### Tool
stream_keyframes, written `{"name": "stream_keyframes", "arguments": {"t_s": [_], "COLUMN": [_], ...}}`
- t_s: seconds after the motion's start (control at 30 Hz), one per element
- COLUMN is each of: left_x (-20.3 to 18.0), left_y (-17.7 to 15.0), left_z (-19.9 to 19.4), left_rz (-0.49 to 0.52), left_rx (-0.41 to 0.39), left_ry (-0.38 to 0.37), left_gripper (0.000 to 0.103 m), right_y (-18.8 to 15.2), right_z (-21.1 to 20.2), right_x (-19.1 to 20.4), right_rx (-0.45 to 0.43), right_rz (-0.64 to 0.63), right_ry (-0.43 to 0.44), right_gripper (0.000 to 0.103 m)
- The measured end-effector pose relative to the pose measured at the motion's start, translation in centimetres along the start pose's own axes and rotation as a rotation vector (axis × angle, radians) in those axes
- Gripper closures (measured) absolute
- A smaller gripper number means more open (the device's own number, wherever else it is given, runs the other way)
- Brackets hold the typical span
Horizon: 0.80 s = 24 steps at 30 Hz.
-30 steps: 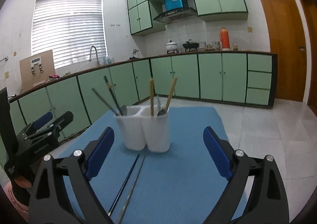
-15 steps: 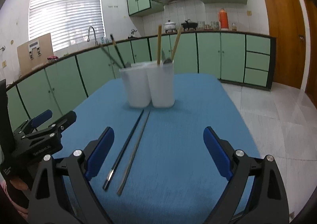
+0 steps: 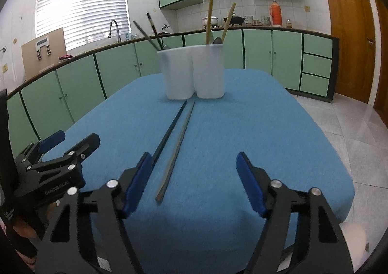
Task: Organize utensils
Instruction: 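Withdraw both tools from the holder back over the last two chopsticks, then close the right tool on the light wooden chopstick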
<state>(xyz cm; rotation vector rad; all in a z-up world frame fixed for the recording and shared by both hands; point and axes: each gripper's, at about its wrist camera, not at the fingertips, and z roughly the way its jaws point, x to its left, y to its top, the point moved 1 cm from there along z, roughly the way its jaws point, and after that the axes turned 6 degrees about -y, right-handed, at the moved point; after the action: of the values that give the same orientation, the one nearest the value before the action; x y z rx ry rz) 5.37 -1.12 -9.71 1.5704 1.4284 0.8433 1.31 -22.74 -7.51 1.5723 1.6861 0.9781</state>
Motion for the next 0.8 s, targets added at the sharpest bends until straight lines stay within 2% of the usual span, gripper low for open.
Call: {"name": "stream_keyframes", "arguments": {"t_s": [0.13,0.43,0.8], "left_x": [0.0,0.5,0.7], "left_y": [-0.9,-2.1,-2.1], "left_z": [-0.2,-0.4,-0.5], "left_rz": [0.001,-0.019,-0.029], "left_rx": [-0.006,0.002,-0.003], "left_ry": [0.006,0.013,0.007], "left_gripper": [0.006,0.006,0.006], "right_y": [-1.4,-3.0,-2.9], "right_z": [0.4,1.1,1.2], "right_x": [1.2,2.6,3.5], "right_rx": [-0.012,-0.014,-0.014], "right_rz": [-0.022,-0.006,-0.035], "right_ry": [-0.032,-0.025,-0.027], "right_gripper": [0.050,0.072,0.087]}}
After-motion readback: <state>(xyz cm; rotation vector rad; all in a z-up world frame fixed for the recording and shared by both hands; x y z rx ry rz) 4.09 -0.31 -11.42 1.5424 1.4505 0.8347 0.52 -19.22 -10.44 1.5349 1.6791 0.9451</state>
